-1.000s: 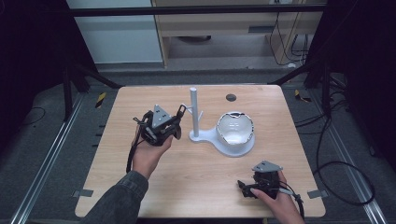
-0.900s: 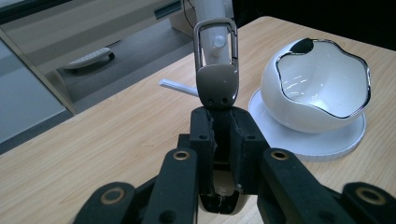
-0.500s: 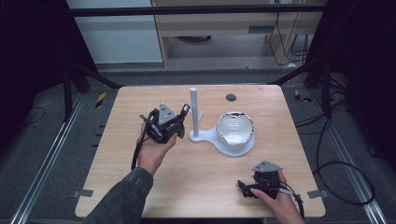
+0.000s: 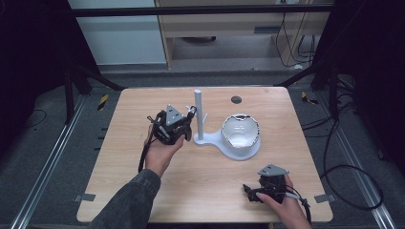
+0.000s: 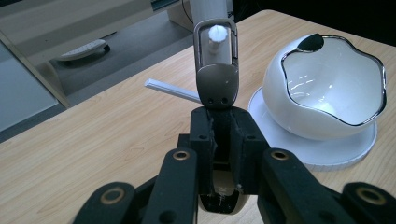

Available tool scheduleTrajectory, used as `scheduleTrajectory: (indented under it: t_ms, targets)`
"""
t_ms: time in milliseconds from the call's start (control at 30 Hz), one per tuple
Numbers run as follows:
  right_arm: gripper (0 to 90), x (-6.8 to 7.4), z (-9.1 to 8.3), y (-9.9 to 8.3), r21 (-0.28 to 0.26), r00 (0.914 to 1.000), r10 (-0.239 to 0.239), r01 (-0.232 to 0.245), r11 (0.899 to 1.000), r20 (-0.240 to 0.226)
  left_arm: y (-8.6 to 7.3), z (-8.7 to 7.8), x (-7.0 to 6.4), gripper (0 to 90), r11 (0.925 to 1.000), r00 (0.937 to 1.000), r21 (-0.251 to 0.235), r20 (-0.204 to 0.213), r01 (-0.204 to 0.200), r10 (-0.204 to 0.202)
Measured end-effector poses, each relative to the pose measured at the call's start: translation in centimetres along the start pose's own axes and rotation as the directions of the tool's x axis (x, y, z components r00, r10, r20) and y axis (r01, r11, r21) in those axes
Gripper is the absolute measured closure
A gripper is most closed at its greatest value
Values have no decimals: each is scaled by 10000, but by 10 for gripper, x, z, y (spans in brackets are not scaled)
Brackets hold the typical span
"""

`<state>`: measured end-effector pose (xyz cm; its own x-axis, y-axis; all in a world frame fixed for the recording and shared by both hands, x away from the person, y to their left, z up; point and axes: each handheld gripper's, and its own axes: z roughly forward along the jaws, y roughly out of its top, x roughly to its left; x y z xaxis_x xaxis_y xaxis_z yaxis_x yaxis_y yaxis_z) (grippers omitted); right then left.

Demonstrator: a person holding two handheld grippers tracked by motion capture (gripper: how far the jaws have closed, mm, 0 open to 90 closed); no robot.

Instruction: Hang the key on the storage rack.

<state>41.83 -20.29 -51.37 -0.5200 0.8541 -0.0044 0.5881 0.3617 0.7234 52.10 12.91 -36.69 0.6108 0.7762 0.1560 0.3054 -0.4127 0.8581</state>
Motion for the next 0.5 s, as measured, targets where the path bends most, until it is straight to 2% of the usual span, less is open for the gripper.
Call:
scheduleTrajectory:
  t_ms: [500]
  targets:
    - [4,0,0,0,0,10000,-5,5,10000,4,-2,11,-1,800,9998,9999,164,92,57,-59]
